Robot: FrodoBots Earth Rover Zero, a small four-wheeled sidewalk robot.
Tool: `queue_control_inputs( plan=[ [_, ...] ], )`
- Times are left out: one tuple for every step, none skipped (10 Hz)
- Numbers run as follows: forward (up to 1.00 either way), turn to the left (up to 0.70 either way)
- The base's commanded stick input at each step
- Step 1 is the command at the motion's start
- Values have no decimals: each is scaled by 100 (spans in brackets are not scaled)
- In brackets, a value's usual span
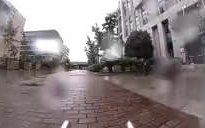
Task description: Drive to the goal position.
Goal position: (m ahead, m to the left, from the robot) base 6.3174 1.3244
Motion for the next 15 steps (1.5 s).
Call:
queue_control_inputs(
  plan=[
    [70, 14],
    [70, 14],
    [70, 14],
    [70, 14],
    [70, 14],
    [70, 13],
    [70, 6],
    [70, 0],
    [70, 0],
    [70, 0],
    [70, 0],
    [70, 0],
    [70, 0],
    [70, 0],
    [70, 0]
  ],
)
